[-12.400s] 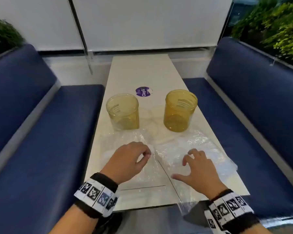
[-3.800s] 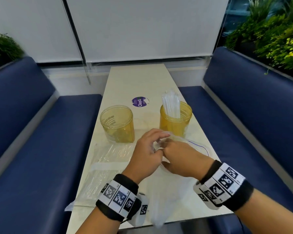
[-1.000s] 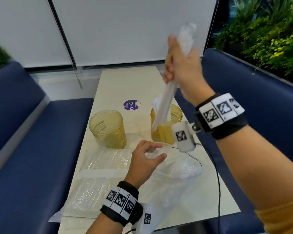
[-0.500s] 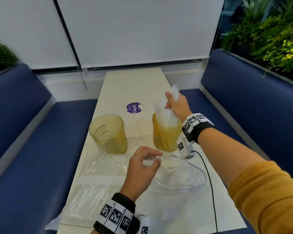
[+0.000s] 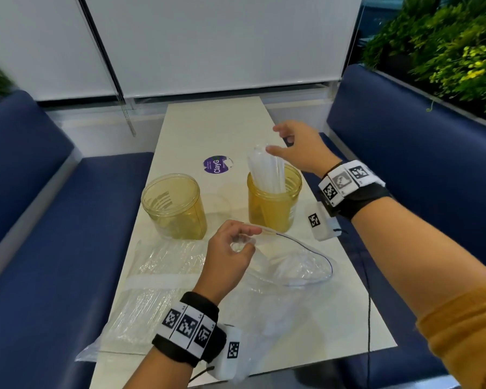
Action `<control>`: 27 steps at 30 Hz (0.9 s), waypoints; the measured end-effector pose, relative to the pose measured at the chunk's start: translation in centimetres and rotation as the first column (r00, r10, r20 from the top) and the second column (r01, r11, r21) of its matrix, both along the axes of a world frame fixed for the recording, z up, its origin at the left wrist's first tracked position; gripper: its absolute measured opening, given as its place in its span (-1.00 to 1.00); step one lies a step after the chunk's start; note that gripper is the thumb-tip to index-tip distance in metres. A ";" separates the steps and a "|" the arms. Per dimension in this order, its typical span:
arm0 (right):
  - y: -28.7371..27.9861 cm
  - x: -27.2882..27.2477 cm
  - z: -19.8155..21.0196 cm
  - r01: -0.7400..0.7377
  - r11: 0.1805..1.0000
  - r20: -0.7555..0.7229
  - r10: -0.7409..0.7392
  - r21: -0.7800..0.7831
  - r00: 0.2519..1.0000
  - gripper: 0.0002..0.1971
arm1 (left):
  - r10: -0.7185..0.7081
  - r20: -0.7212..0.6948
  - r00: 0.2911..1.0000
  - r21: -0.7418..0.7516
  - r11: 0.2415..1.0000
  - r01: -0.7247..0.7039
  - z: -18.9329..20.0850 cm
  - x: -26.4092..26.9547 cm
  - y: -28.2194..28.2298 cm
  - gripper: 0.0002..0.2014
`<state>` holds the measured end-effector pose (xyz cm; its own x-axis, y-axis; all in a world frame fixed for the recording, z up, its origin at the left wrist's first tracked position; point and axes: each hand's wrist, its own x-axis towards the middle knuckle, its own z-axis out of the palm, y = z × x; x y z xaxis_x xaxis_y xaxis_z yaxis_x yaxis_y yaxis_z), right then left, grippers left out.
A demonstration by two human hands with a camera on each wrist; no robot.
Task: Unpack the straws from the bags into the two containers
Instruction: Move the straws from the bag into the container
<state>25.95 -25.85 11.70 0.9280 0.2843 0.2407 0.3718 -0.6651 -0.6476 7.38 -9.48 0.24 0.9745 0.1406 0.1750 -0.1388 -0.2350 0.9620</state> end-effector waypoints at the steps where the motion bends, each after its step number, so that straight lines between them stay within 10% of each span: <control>1: 0.0 -1.3 1.3 -0.029 0.999 0.046 0.030 -0.032 0.998 -0.56 | -0.007 -0.005 1.000 -0.002 1.000 0.007 0.0 0.0 0.0 -0.65; 4: 0.5 -6.0 4.0 -0.104 0.982 0.093 0.120 -0.157 0.988 -0.82 | -0.029 -0.001 1.000 0.000 1.000 0.029 0.1 0.2 -0.1 -0.56; 9: 0.8 -11.9 1.4 -0.446 0.785 -0.462 0.233 -0.430 0.856 -0.74 | -0.058 0.001 0.998 0.047 0.997 0.058 0.7 0.3 -0.5 -0.48; 19: 1.6 -13.4 -9.4 -0.372 0.386 -0.300 0.234 -0.844 0.925 -0.55 | -0.113 0.032 0.993 0.053 0.992 0.111 0.4 -0.2 -0.6 -0.38; 27: 0.7 -12.8 -9.4 -0.342 0.330 -0.269 0.249 -0.880 0.930 -0.48 | -0.092 0.065 0.994 -0.003 0.996 0.093 -0.1 0.0 -0.4 -0.39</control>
<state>13.11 -25.18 2.34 0.7346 0.5445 -0.4048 0.6583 -0.7165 0.2310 7.42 -9.88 0.10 0.9701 0.0515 0.2371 -0.2214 -0.2123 0.9518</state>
